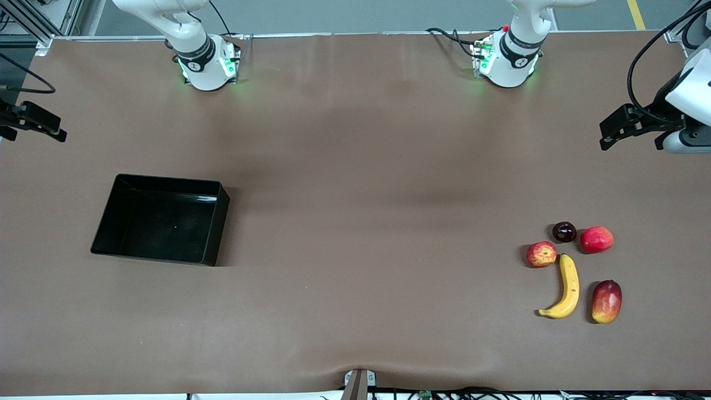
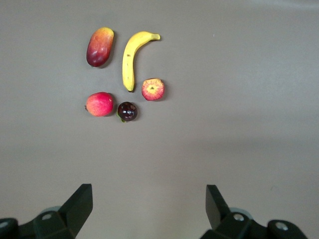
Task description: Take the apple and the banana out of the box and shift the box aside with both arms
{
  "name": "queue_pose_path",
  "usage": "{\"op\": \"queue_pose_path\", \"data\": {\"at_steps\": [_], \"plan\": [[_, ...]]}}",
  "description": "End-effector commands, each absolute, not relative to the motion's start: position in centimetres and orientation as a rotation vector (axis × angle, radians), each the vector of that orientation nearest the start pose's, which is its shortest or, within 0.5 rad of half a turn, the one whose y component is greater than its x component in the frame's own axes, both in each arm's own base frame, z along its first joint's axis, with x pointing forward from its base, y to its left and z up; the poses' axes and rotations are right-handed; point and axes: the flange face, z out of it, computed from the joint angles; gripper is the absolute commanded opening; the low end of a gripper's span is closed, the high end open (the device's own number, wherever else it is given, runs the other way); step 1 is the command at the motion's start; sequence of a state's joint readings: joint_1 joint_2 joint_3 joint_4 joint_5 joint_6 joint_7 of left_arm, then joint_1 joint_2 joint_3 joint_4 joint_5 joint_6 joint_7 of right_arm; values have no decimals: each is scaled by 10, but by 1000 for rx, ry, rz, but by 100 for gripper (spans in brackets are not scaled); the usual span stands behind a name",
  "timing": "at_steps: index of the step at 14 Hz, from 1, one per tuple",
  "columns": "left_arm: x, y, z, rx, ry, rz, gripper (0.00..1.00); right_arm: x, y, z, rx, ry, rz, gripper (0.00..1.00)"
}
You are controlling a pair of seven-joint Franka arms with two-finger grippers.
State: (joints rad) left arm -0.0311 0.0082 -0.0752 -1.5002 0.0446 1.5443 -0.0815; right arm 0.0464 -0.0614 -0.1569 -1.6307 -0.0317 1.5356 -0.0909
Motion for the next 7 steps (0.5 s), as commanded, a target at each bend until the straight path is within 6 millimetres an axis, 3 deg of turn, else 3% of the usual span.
{"op": "queue_pose_path", "data": {"at_steps": [1, 7], "plan": [[551, -51, 657, -3107, 33, -79, 100, 532, -69, 626, -3176, 2, 27, 100], [551, -51, 659, -3101, 32, -87, 100, 538, -70, 621, -3136, 24, 14, 100]]}}
